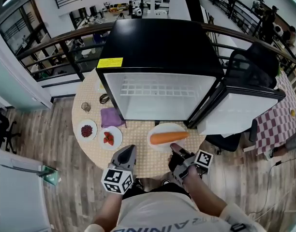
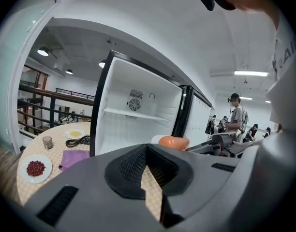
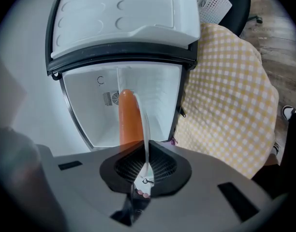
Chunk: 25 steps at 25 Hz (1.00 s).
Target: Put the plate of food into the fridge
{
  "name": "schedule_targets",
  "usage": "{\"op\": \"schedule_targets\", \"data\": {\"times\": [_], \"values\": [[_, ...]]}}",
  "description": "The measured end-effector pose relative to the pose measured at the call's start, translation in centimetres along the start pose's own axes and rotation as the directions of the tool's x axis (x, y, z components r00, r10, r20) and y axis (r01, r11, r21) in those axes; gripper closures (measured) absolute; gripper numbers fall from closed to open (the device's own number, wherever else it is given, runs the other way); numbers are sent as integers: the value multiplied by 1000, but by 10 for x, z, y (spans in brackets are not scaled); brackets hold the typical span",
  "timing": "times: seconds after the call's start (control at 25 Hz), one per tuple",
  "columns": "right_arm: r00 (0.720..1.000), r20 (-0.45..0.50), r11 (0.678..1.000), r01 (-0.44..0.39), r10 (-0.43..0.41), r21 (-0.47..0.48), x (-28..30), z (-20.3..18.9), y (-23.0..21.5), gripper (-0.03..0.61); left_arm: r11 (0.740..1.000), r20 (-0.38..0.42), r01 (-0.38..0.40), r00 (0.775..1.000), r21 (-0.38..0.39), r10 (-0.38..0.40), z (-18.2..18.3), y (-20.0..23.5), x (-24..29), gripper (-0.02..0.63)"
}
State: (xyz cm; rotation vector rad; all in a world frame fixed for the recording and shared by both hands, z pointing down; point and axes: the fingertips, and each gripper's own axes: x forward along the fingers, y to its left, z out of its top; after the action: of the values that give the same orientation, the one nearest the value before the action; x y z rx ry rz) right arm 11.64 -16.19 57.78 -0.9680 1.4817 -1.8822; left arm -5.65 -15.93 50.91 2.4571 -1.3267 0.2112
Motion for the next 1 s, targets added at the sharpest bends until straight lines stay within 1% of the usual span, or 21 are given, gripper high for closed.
{"op": "schedule_targets", "data": {"times": [0.2,0.56,0.76,0.88,1.0], "values": [[998,59,1000,-5,5,-3,35,-16,11,545,998,1,53,999,20,-53,17,44,-1,606],[990,138,1000,15,-15,6,57,-27,8,545,993,-20,117,993,7,-117,15,79,-5,606],[990,136,1000,21,-23,13,57,-25,13,544,994,-24,108,994,-8,-108,19,78,-6,606],[992,119,999,30,-31,15,69,-28,7,544,996,-26,93,995,-11,-93,14,87,-5,606],[993,108,999,37,-39,14,78,-20,5,545,997,-17,75,997,-15,-75,13,89,0,606]]}}
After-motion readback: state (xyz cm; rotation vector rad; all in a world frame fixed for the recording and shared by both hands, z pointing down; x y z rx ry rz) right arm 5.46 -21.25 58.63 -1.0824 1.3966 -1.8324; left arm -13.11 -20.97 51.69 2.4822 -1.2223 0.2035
